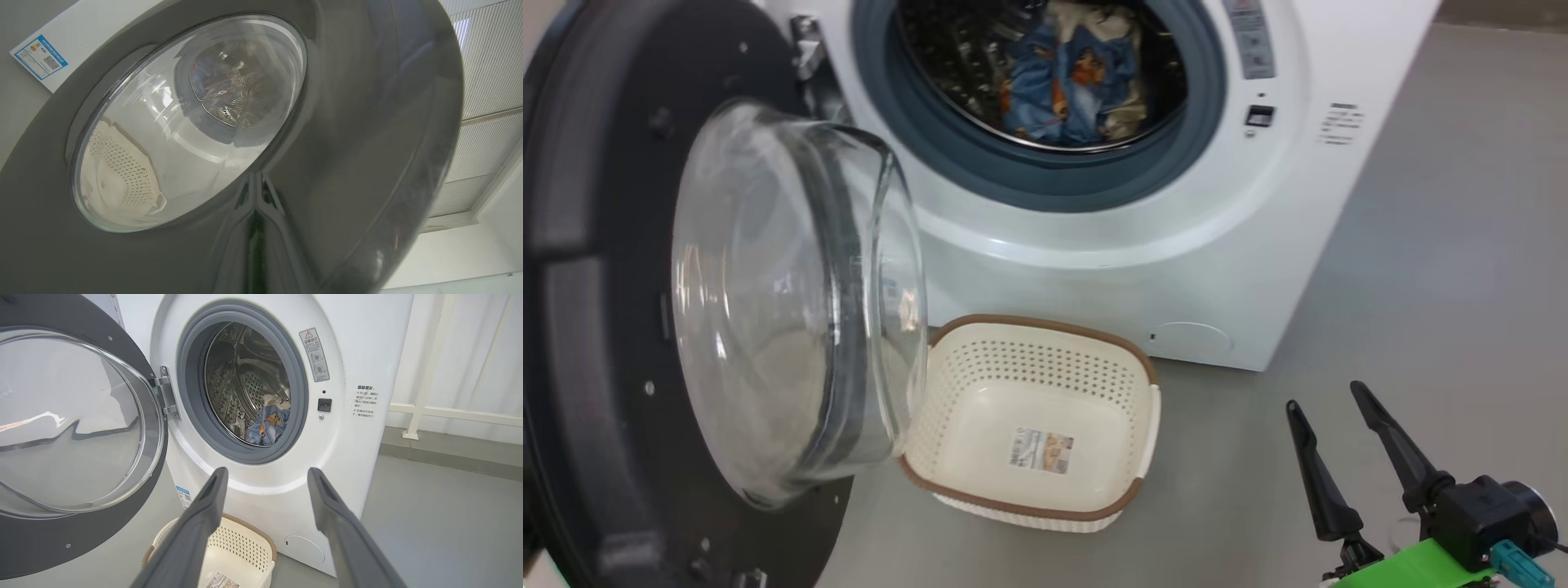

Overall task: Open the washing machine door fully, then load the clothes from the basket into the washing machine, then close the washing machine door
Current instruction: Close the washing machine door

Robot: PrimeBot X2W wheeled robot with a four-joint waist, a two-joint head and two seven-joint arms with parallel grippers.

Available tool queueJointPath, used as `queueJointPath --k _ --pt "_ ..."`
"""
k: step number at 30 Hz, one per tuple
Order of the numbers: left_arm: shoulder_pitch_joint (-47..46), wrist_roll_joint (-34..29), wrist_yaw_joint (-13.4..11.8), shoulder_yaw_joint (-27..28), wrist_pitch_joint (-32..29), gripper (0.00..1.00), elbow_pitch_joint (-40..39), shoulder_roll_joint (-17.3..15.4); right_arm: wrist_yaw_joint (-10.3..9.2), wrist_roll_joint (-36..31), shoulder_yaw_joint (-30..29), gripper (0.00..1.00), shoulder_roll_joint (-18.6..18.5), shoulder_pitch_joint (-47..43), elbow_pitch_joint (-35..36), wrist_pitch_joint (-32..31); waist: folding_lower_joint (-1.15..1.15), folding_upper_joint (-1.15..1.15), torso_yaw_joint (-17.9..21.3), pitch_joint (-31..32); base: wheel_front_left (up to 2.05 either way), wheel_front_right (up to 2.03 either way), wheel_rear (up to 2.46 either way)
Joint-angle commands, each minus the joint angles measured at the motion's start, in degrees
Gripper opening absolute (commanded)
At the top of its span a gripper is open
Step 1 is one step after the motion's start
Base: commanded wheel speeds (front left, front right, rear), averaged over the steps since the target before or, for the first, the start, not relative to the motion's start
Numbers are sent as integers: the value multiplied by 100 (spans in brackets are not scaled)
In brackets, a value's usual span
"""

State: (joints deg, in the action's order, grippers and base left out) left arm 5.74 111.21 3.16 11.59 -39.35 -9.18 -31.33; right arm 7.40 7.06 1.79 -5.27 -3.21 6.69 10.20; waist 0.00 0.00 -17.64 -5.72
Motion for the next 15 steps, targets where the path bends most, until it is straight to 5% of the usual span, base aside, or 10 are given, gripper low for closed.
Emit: queueJointPath --k 1,15 --pt "-152 37 -29 151 -111 0 -242 -159 9 -28 164 100 22 38 115 71 0 0 296 94 0 0 0" --pt "-457 8 -146 -438 -164 0 -322 217 9 -15 174 100 82 80 -2 156 0 0 1204 78 0 0 0"
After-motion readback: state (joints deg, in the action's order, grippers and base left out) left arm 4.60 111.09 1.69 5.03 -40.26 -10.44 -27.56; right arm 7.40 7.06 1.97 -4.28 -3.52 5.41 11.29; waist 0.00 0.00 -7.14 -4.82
